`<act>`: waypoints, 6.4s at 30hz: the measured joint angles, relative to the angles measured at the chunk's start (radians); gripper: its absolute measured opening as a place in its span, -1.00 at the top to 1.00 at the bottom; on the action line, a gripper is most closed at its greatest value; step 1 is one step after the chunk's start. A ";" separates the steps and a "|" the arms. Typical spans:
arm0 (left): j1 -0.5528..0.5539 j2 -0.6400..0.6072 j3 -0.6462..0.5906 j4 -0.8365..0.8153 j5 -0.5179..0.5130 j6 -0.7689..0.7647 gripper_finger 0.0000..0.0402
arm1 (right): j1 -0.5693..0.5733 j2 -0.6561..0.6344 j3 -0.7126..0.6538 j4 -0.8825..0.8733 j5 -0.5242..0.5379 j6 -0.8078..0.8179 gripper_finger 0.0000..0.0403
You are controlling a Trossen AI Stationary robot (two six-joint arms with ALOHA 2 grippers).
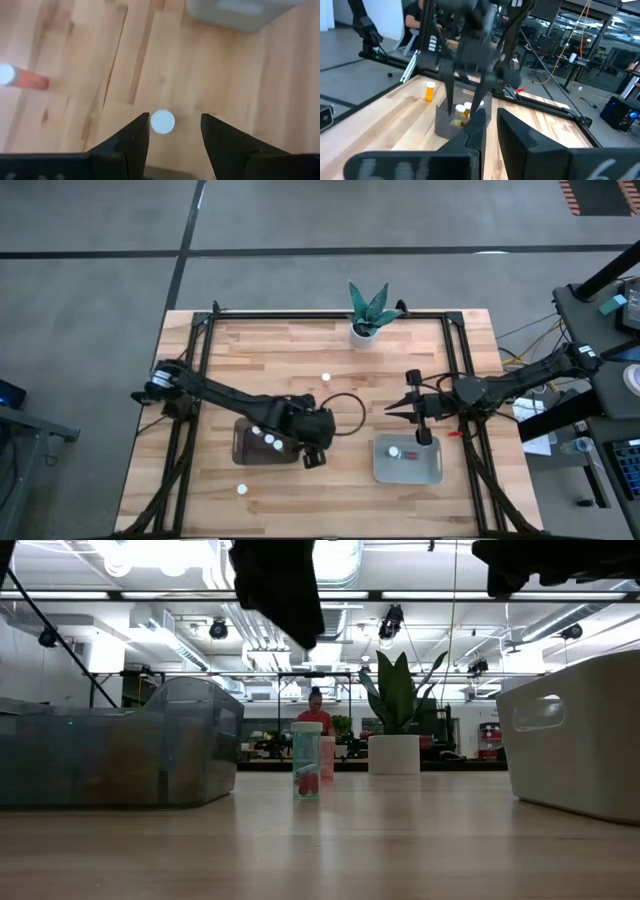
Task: Pick and place medicine bottles into bin by pill shape (circle, oval)
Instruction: Put the blue capsule bottle into the gray bin
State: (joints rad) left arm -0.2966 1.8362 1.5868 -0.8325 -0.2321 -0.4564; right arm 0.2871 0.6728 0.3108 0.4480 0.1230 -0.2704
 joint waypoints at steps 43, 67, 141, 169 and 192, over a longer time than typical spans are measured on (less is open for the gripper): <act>0.002 0.187 0.022 -0.017 -0.008 0.096 -0.26 | 0.000 -0.042 -0.031 -0.001 0.003 0.033 0.81; 0.002 0.198 0.024 -0.006 -0.003 0.095 0.32 | 0.000 -0.042 -0.031 -0.003 0.009 0.033 0.81; -0.046 0.106 0.385 0.065 -0.170 0.412 0.33 | 0.003 0.464 0.394 -0.286 -0.120 0.255 0.52; -0.115 -0.025 0.201 0.153 -0.302 0.439 0.18 | 0.003 0.376 0.246 -0.038 -0.111 0.138 0.53; -0.099 -0.064 -0.180 0.926 -0.381 0.517 0.18 | 0.003 0.375 0.211 0.089 -0.058 0.132 0.53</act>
State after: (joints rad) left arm -0.3959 1.7725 1.4067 0.0930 -0.6134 0.0608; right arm 0.2897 1.0473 0.5217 0.5375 0.0654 -0.1383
